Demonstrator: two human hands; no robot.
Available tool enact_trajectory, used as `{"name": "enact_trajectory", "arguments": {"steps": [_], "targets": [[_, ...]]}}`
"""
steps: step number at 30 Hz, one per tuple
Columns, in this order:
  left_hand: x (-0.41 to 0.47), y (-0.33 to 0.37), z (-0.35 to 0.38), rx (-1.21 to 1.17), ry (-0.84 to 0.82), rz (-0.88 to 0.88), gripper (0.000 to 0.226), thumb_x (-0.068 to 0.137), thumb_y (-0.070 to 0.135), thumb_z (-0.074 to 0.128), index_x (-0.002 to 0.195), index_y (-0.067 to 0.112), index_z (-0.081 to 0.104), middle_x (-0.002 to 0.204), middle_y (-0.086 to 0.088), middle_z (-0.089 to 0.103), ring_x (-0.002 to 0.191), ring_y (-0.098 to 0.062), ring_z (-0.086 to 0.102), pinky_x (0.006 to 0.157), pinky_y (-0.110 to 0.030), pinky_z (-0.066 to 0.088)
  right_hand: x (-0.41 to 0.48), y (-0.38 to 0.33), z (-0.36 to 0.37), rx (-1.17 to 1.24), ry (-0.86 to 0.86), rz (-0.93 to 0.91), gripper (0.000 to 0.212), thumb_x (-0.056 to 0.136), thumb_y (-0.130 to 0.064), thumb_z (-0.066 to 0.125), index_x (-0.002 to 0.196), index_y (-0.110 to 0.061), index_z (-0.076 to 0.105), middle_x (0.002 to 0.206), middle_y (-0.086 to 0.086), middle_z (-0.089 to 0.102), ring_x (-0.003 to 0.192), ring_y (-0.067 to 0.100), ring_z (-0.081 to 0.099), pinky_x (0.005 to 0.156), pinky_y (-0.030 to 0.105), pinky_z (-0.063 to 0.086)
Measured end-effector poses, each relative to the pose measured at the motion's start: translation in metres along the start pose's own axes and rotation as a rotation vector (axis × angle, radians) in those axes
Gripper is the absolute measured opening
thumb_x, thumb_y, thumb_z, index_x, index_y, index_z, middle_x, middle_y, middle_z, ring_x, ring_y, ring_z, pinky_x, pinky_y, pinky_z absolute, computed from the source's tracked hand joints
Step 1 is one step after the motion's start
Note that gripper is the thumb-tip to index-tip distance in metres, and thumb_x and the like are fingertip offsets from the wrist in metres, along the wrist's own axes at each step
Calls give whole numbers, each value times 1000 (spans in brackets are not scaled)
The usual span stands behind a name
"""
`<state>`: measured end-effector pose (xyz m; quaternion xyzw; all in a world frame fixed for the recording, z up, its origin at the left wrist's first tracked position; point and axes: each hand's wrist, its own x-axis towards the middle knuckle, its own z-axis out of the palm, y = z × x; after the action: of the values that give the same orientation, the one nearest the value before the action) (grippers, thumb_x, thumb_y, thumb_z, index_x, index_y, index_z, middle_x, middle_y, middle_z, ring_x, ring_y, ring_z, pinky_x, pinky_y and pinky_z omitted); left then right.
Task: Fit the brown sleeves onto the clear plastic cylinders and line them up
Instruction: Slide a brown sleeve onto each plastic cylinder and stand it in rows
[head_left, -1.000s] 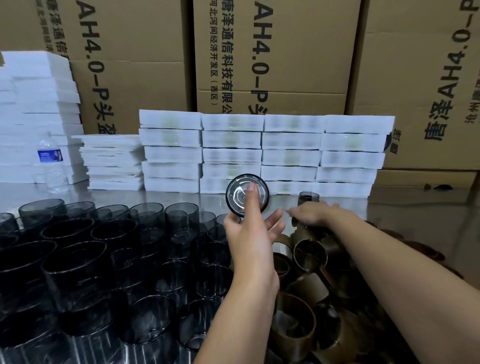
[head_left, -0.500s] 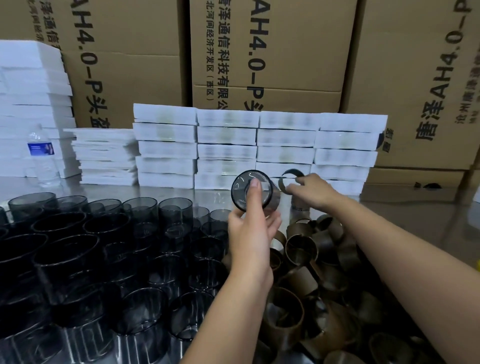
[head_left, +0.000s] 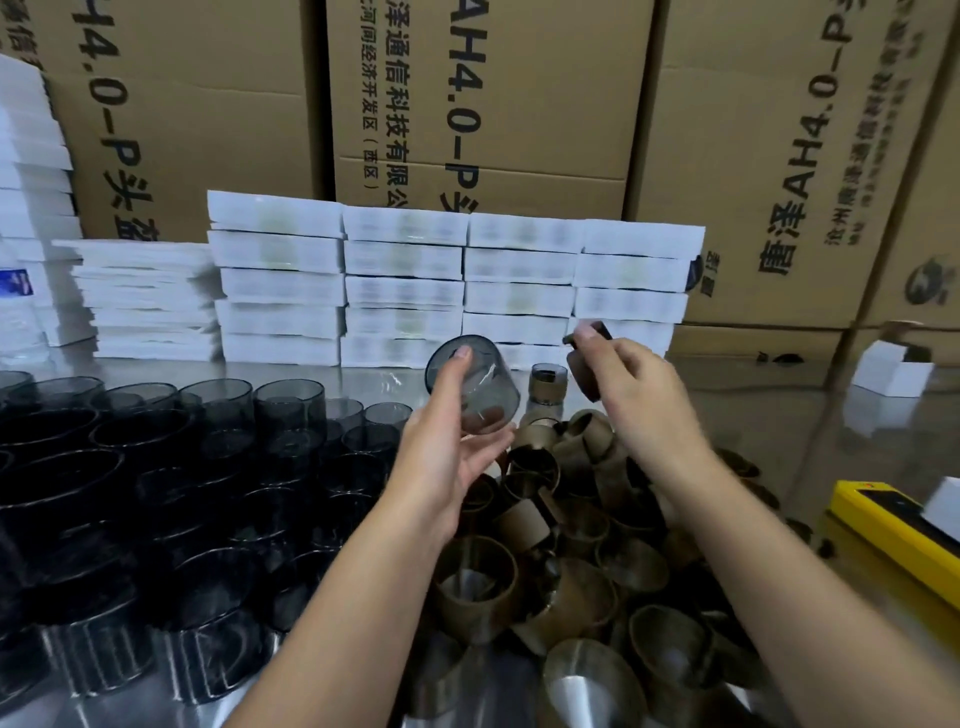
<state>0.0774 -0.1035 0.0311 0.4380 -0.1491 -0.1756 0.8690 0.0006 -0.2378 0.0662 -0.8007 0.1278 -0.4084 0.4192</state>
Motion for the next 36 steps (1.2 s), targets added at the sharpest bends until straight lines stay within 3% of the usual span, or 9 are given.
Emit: {"name": "enact_trajectory", "arguments": {"steps": [3,7,12,16,19,24,28,31,36], "targets": [[1,1,-1,11,10,29,39,78,41,73,103,12,63,96,-13,70,83,-25,73,67,-29,59,-18,12,9,-8,153,-99,28,89,-46,55,77,-22,56,81,-10,59,81,10,53,67,22,36],[0,2,-1,-13,24,26,59,79,25,75,126,-2,51,107,-18,63,82,-26,72,63,-29,58,-33,19,17,-169,229,-277,24,82,-48,47,88,-25,47,86,-21,44,90,7,34,74,14,26],[1,1,-2,-19,-8,67,62,78,16,76,132,16,47,104,-12,67,77,-24,71,65,-31,58,-45,24,24,-100,188,-369,29,81,-38,56,95,-15,47,106,-3,43,104,9,40,92,18,30],[-4,1,2,82,-42,105,78,56,40,79,126,14,56,114,-10,66,83,-17,73,70,-29,59,-41,23,18,88,247,-394,40,72,-26,72,97,-17,43,113,3,46,111,10,49,91,18,42],[-8,1,5,99,-100,66,61,59,55,68,108,19,62,102,-9,73,87,-19,73,65,-28,59,-43,22,19,210,209,-411,51,69,-24,77,103,-33,40,114,-5,52,107,0,55,88,20,48],[-15,-1,9,201,-199,28,65,54,65,67,105,26,62,94,4,76,86,-10,72,63,-23,57,-48,24,22,136,114,-491,59,68,-25,79,113,-34,42,118,-8,54,114,5,54,93,33,50],[-17,-2,10,219,-189,17,83,60,50,81,131,21,52,111,1,69,92,-12,71,82,-30,57,-49,26,22,94,69,-483,64,69,-22,79,123,-23,44,120,-8,54,116,2,52,96,25,46],[-16,-3,9,193,-178,34,75,61,34,77,130,24,50,96,7,73,85,-9,72,76,-27,55,-49,23,22,109,36,-454,63,69,-22,78,123,-21,45,121,-7,53,116,3,52,96,26,46],[-14,-2,9,114,-157,40,71,63,28,76,129,17,51,122,-10,64,90,-19,70,72,-29,58,-48,18,23,289,-79,-222,52,75,-40,69,119,-29,44,125,-9,52,119,2,49,96,20,43]]}}
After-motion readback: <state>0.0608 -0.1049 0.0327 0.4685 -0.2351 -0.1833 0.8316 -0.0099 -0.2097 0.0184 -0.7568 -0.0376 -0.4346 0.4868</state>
